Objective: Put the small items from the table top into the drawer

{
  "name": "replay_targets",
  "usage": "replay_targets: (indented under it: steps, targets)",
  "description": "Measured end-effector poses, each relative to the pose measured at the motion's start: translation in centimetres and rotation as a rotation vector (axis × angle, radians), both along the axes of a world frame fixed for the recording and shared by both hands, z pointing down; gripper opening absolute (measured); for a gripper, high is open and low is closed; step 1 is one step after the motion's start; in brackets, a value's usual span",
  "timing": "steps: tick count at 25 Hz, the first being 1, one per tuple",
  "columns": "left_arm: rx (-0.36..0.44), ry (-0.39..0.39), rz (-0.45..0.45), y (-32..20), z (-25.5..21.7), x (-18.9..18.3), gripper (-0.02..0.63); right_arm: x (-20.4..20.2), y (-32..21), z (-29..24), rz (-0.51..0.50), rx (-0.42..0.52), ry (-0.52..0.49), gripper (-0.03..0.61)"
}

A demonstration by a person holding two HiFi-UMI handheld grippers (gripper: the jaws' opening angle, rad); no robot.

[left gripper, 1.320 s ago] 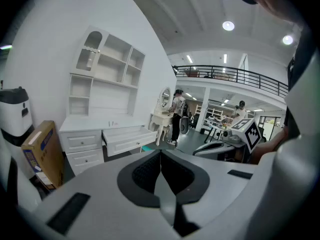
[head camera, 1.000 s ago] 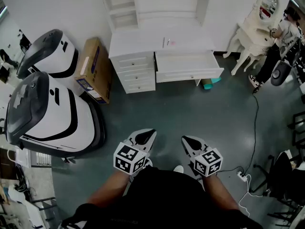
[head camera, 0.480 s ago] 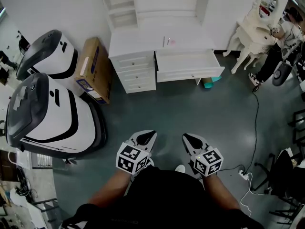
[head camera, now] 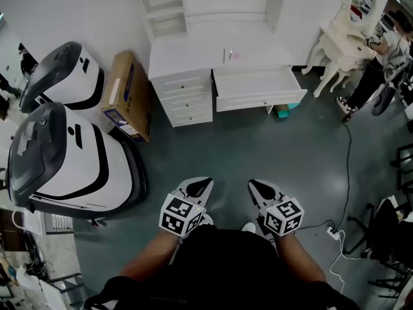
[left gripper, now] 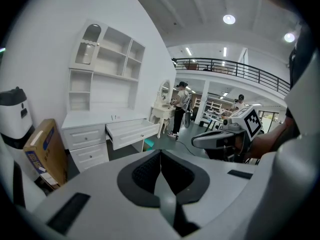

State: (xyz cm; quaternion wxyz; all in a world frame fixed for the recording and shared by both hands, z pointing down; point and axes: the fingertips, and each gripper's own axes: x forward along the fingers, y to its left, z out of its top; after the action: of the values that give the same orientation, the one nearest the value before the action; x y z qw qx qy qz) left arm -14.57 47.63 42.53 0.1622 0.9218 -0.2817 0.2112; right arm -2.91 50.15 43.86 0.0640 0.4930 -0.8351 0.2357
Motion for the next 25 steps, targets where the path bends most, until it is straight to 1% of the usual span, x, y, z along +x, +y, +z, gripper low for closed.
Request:
replay_targets:
  steps: [5,11,19,25]
  targets:
    - [0.002,0.001,0.007,-1.4,0.2,-2.5,0.011,-2.4,-1.4,-0.2,0.016,0.007,-0.001,0.029]
    - [-0.021,-0.005,0.026,-2.7,1.6,-5.3,0.011,-3.6,-2.3,0.7,0.103,-0.026,-0.022,0.029]
    - [-0.063,0.007,0.066,-2.8,3.4,-5.6,0.011,-3.7,-1.7,2.2,0.138,-0.085,-0.007,0.029]
    - [-0.067,0.02,0.063,-4.0,3.5,-5.2,0.011,-3.5,-3.1,1.5,0.133,-0.07,-0.018,0.029]
